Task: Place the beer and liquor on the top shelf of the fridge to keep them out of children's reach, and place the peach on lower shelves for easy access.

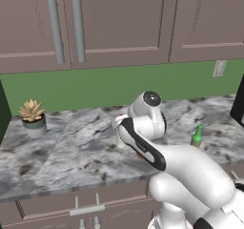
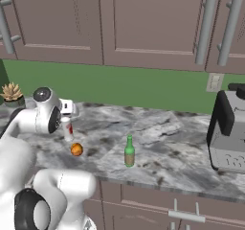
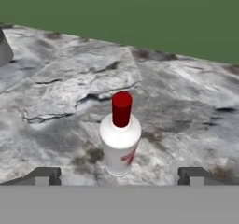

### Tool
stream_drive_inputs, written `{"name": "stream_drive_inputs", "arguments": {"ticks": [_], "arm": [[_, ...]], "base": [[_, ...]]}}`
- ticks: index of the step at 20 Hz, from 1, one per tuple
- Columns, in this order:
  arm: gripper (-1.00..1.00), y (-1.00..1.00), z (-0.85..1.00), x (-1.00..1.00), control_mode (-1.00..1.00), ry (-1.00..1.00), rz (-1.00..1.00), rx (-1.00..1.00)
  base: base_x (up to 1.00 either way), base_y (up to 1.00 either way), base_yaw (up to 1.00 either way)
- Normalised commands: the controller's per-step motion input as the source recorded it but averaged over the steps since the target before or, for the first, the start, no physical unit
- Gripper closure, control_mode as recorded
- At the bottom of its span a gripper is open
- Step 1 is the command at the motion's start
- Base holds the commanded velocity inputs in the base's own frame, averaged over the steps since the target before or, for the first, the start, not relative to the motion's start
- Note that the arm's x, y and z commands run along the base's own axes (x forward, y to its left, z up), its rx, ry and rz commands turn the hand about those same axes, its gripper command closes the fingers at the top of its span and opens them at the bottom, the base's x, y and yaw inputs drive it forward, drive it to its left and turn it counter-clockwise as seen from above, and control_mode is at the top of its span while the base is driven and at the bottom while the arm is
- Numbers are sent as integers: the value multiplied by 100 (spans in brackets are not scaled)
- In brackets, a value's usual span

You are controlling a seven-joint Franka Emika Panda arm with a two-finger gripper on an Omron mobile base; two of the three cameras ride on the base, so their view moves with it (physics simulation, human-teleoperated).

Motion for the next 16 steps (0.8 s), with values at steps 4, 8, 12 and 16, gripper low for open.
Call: {"name": "stream_drive_inputs", "arguments": {"ticks": [4,8,12,16], "arm": [[-100,2,-22,29,-100,0,0,0],[-100,1,-23,26,-100,0,0,0],[-100,2,-21,24,-100,0,0,0],[-100,11,-15,20,-100,0,0,0]], "base": [[0,0,0],[0,0,0],[0,0,0],[0,0,0]]}}
